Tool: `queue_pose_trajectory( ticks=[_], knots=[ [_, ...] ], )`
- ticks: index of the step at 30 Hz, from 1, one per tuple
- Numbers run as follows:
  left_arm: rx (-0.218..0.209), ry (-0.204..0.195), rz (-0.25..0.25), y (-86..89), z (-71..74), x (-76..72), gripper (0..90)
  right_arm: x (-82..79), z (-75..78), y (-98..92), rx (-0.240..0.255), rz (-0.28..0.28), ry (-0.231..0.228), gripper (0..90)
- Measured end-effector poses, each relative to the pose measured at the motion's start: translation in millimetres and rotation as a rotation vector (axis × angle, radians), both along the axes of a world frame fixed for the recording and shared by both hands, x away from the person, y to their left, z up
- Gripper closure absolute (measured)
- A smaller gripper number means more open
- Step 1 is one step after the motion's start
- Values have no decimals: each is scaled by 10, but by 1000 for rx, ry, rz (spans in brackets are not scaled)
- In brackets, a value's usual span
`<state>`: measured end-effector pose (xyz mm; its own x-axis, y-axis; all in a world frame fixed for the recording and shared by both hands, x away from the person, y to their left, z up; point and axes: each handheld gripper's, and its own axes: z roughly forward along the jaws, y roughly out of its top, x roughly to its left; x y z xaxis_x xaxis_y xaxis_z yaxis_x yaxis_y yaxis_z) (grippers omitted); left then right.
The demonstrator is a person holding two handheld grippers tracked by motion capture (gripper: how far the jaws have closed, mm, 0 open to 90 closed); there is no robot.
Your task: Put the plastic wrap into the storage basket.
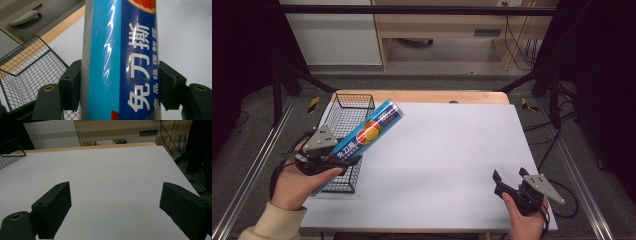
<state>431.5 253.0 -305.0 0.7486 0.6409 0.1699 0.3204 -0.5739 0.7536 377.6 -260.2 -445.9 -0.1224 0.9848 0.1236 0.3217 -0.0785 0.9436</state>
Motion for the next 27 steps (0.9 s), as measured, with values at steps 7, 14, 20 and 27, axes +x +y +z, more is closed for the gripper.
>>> queue_pose_trajectory(
  ticks=[7,14,20,27],
  knots=[
    [-6,19,43,35,-8,33,319,0,-3,-2,-1,0,0,107],
    [-1,19,115,102,-8,18,320,39,-31,3,-11,10,14,108],
    [30,43,162,150,-61,48,319,15,-8,39,-23,17,4,111],
    [52,59,191,164,-100,118,320,19,-7,45,-31,20,-3,113]
  ],
)
